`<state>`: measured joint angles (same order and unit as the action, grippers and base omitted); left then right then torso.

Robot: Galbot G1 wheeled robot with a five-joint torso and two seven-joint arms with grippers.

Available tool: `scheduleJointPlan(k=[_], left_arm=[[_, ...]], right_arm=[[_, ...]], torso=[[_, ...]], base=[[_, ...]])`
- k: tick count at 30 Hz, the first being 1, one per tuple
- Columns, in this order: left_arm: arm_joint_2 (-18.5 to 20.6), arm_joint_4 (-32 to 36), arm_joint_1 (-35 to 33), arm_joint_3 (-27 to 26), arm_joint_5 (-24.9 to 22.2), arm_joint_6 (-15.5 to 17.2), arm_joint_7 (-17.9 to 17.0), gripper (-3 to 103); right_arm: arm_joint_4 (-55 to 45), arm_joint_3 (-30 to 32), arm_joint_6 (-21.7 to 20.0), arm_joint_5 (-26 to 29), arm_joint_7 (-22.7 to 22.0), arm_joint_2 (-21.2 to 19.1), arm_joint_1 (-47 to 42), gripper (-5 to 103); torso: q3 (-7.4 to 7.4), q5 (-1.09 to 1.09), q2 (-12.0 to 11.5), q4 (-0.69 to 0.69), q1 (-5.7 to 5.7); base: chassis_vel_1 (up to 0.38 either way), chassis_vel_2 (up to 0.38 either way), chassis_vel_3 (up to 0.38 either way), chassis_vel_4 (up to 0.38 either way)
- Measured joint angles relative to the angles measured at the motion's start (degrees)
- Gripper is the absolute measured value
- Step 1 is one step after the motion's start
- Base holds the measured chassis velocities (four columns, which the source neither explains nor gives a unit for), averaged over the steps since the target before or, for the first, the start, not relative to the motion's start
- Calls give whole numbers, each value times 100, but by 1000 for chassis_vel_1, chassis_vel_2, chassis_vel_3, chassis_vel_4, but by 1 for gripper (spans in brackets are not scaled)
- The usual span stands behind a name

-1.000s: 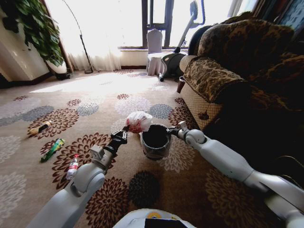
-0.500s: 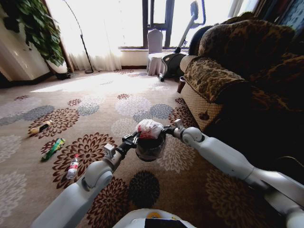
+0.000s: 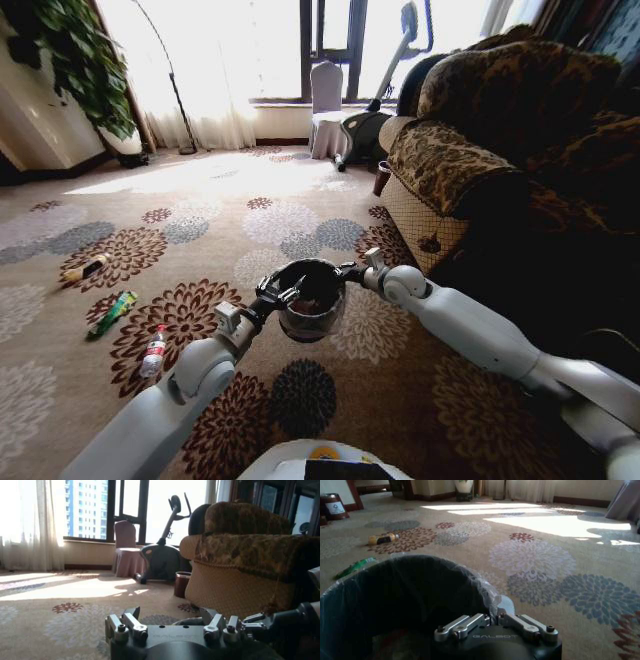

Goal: Pick up the trash from the ground and place it into the trash bin.

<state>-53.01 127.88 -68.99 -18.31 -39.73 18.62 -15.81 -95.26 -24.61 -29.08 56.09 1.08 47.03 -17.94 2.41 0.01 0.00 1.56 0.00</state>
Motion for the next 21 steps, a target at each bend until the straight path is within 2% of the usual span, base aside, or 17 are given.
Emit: scheduleJointPlan(k=[1, 2, 3, 6, 10, 13, 21], left_arm=[[-47, -78, 14, -60, -83, 127, -172, 82], [-84, -166, 12, -117, -129, 225, -249, 88], [-84, -166, 12, -117, -129, 225, -249, 88], [-42, -611, -35, -210, -151, 413, -310, 99], [6, -956, 16, -121, -98, 419, -300, 100], [-22, -1453, 258, 63, -65, 397, -277, 100], [-160, -1891, 528, 212, -24, 384, -261, 100]], right_arm=[[2, 134, -79, -26, 0, -81, -83, 2], [19, 251, -130, -72, -3, -151, -170, 2], [19, 251, -130, -72, -3, -151, -170, 2], [119, 743, -353, -230, -7, -335, -588, 2], [196, 911, -381, -289, -2, -379, -772, 2], [386, 1117, -364, -394, -3, -419, -914, 2], [455, 1289, -251, -402, -4, -599, -1005, 2]], torso=[[0, 0, 0, -1, 0], [0, -1, 0, -3, 0], [0, -1, 0, -3, 0], [0, 0, 1, -5, 0], [0, 2, 0, -3, 0], [0, 0, 0, -1, 0], [0, 0, 1, -3, 0]], base=[[0, 0, 0, 0], [0, 0, 0, 0], [0, 0, 0, 0], [0, 0, 0, 0], [0, 0, 0, 0], [0, 0, 0, 0], [-21, 15, 15, -21]])
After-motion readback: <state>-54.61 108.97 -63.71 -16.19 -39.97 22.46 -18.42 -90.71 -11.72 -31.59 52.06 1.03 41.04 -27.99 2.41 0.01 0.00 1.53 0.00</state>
